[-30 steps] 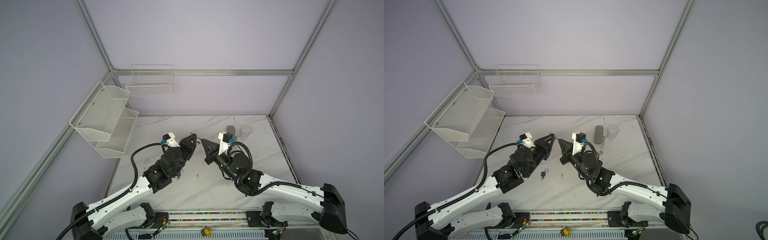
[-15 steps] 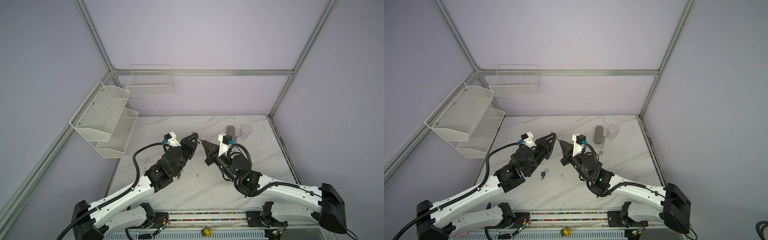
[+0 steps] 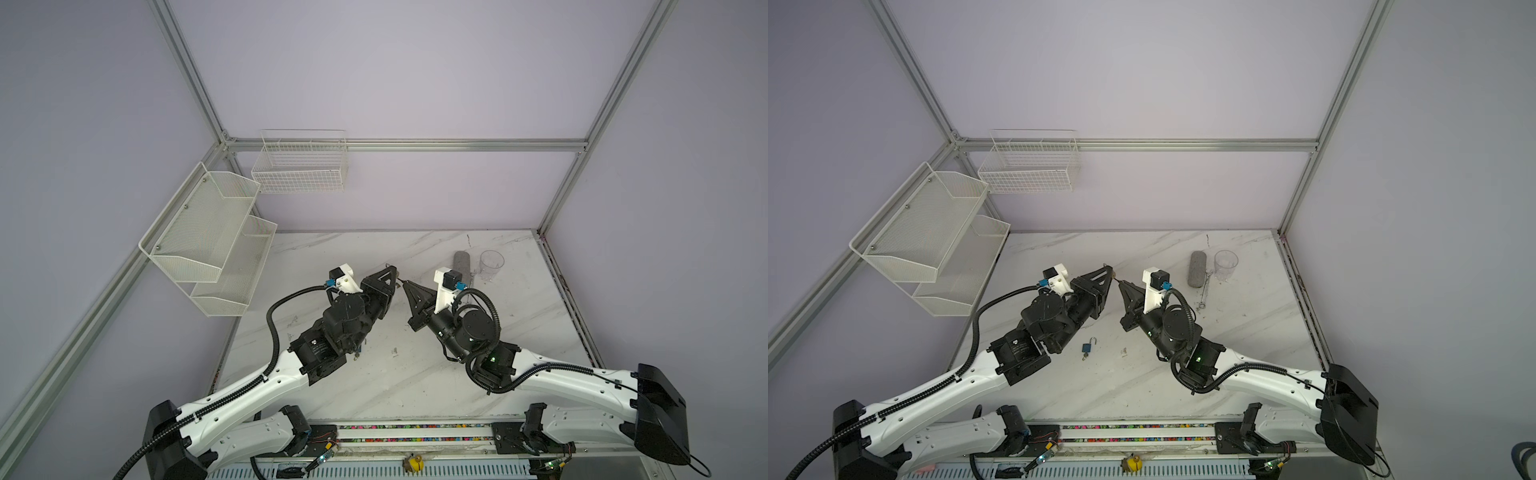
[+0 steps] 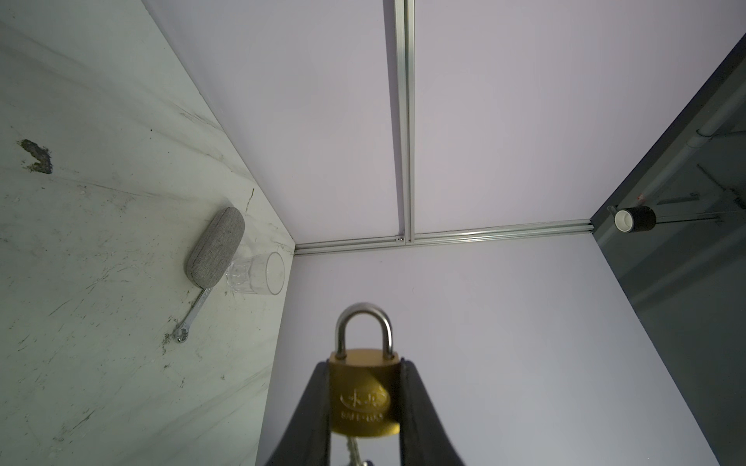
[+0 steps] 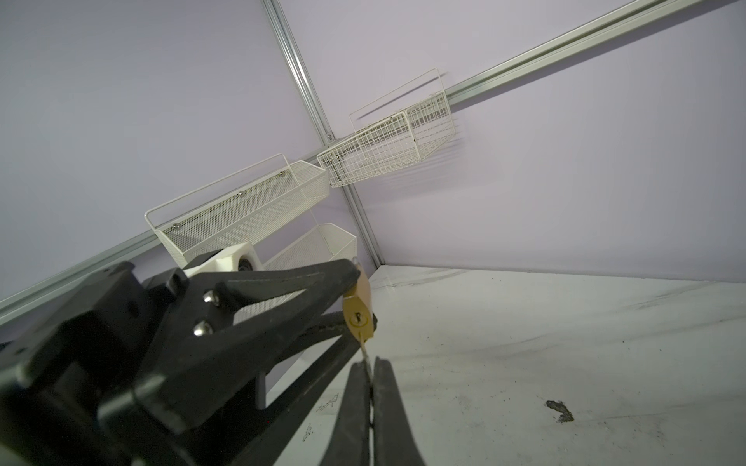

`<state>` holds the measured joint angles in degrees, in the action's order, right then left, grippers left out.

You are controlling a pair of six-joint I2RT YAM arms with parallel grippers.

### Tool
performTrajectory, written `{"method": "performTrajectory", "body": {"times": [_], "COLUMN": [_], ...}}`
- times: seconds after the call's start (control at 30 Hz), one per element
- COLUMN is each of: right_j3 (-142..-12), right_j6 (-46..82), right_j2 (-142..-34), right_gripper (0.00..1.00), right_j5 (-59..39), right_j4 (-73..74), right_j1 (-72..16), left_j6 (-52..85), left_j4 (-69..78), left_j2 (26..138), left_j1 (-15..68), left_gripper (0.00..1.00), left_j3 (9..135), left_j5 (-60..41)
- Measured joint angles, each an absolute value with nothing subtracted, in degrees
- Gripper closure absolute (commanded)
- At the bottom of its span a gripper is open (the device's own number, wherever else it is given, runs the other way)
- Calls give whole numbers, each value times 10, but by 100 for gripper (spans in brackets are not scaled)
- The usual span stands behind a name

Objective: Unlock with the key

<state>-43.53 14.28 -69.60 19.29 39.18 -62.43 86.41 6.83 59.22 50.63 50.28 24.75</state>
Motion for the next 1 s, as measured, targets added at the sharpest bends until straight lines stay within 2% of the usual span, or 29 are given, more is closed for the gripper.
{"method": "performTrajectory", "body": {"times": [1.0], "right_j3": [-445], "right_j6": [128], "right_j2": [-698], "right_gripper": [100], "right_j5": [197], "right_j4": [400], "right_j1": [-624], "left_j6": [865], "left_j4": [73], "left_j2": [594], "left_j1": [505], "left_gripper": [100], "left_j3": [503], "left_j5": [240]}}
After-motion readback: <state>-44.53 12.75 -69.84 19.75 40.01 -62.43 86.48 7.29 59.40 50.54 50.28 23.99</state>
